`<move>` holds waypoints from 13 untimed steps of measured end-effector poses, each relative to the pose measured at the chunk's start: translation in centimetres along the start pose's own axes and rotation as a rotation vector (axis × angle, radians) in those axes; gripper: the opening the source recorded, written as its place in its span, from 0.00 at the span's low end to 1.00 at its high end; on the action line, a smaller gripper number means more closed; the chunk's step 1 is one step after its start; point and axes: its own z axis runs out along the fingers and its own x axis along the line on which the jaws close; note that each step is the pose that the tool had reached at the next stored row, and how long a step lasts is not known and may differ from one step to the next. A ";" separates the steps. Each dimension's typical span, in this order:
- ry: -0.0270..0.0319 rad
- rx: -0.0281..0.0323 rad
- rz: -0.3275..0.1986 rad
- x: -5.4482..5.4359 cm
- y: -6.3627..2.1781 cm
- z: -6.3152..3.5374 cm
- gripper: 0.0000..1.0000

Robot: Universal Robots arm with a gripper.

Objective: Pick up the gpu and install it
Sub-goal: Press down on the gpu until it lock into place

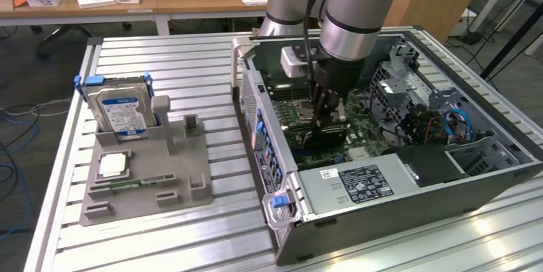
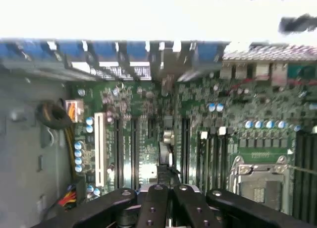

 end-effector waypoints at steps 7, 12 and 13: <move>-0.0129 -0.0033 0.000 0.0 2.45 -0.90 0.11; -0.0182 -0.0069 0.000 0.1 4.24 -1.08 0.11; -0.0187 -0.0104 0.000 0.1 4.47 -1.16 0.11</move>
